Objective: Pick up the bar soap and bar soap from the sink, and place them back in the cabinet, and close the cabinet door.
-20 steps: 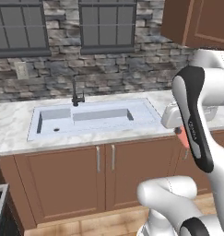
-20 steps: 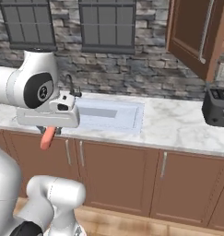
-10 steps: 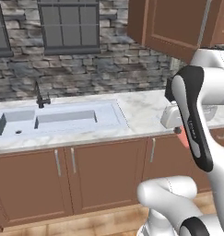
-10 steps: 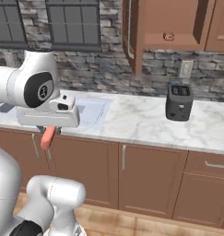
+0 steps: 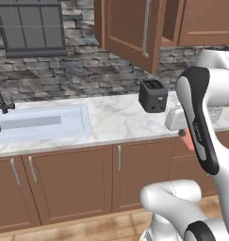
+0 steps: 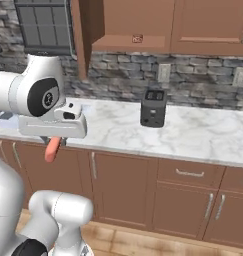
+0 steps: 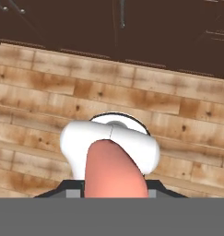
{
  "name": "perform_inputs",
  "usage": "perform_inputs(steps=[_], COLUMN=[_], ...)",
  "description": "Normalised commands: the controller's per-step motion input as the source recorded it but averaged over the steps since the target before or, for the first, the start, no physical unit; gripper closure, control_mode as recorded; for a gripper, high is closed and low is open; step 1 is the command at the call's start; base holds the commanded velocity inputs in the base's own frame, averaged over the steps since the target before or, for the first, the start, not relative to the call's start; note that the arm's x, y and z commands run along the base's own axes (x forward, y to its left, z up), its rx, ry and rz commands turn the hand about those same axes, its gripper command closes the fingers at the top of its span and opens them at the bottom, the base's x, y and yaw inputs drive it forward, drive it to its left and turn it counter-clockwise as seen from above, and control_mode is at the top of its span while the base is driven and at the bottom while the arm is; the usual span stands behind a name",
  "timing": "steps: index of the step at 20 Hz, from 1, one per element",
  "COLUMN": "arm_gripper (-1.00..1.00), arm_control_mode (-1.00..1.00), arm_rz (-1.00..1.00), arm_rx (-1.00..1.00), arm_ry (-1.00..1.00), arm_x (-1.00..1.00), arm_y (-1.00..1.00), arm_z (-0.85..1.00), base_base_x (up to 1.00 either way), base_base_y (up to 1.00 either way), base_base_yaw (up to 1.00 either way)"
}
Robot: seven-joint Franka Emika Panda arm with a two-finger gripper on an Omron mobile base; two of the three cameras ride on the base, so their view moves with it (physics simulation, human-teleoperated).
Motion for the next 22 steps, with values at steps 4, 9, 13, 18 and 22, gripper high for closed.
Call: perform_inputs(steps=[4,9,13,18,22], arm_gripper=[1.0,1.0,1.0,1.0,1.0], arm_control_mode=[1.0,1.0,1.0,1.0,1.0], arm_rz=[0.0,0.0,0.0,0.0,0.0], arm_rx=[0.0,0.0,0.0,0.0,0.0], arm_ry=[0.0,0.0,0.0,0.0,0.0], arm_x=[0.0,0.0,0.0,0.0,0.0], arm_y=[0.0,0.0,0.0,0.0,0.0], arm_z=[0.0,0.0,0.0,0.0,0.0], base_base_x=[0.0,0.06,0.17,0.23,0.31], base_base_y=[-0.72,-0.68,-0.63,-0.58,-0.39], base_base_yaw=[0.0,0.03,0.12,0.16,0.14])
